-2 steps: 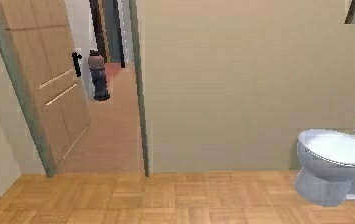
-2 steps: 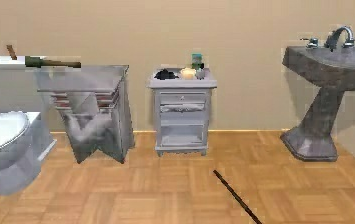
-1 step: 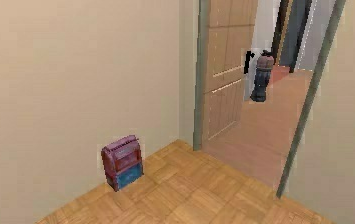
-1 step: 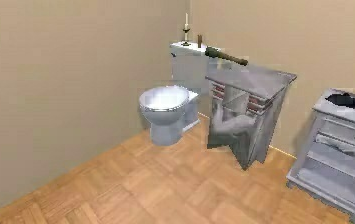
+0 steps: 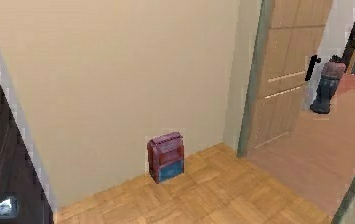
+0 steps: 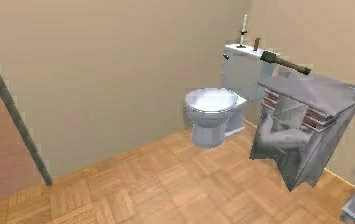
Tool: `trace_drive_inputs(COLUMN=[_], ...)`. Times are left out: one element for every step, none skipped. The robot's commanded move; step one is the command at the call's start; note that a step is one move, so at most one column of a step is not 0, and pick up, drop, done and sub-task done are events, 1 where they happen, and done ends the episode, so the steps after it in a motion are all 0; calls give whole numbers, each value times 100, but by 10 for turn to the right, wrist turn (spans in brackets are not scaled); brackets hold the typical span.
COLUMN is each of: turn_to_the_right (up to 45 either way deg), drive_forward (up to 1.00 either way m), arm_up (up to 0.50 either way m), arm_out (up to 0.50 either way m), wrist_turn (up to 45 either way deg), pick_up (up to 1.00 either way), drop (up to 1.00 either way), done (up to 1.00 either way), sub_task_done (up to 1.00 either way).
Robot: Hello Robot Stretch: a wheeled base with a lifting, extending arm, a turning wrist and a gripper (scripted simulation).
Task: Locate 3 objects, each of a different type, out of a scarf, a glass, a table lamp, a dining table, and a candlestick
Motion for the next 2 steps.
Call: trace_drive_inputs(turn_to_the_right=[0, 450], drive_forward=[25, 0], arm_up=[0, 0], arm_out=[0, 0], wrist_turn=[0, 0], pick_up=[0, 0], drop=[0, 0], done=[0, 0], sub_task_done=[0, 0])
